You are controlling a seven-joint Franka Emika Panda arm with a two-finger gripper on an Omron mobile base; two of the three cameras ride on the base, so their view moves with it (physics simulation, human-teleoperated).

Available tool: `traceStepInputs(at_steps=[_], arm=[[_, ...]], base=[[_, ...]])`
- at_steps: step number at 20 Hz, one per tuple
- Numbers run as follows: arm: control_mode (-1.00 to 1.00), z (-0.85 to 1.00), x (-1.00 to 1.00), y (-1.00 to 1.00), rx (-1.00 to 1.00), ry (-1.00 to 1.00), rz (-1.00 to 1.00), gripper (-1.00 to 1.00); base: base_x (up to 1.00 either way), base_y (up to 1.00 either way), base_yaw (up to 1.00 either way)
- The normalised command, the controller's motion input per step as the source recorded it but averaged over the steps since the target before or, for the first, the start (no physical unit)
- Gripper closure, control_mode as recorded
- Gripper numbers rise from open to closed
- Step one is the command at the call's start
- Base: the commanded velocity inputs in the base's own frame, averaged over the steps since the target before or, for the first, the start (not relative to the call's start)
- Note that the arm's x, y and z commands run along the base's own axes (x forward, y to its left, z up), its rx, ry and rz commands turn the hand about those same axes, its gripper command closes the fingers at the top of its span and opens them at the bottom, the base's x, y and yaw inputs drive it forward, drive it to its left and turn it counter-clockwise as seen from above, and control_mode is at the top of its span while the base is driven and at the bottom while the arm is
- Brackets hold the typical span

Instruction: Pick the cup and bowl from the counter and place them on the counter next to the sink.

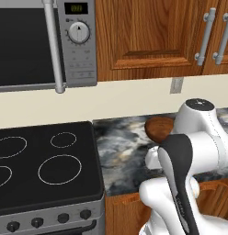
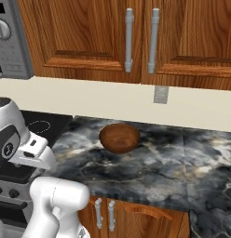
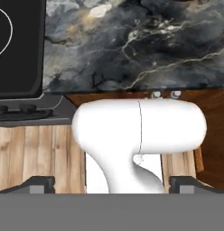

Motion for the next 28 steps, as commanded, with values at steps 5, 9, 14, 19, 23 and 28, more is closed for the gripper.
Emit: traceStepInputs(at_steps=[5, 9, 14, 19, 23, 28], arm=[[-1.00, -0.17, 0.80, 0.14, -0.09, 0.00, 0.05, -1.00], [-1.00, -0.06, 0.62, 0.00, -0.05, -0.03, 0.05, -1.00], [-1.00, 0.00, 0.44, -0.09, 0.00, -0.08, 0.12, -1.00], [-1.00, 0.00, 0.44, -0.14, 0.01, -0.21, 0.20, -1.00], [-1.00, 0.00, 0.35, -0.11, 0.01, -0.27, 0.19, -1.00], [-1.00, 0.00, 0.02, -0.04, 0.00, -0.13, 0.06, -1.00]], base=[[0.00, 0.00, 0.00], [0.00, 0.00, 0.00], [0.00, 0.00, 0.00], [0.00, 0.00, 0.00], [0.00, 0.00, 0.00], [0.00, 0.00, 0.00]])
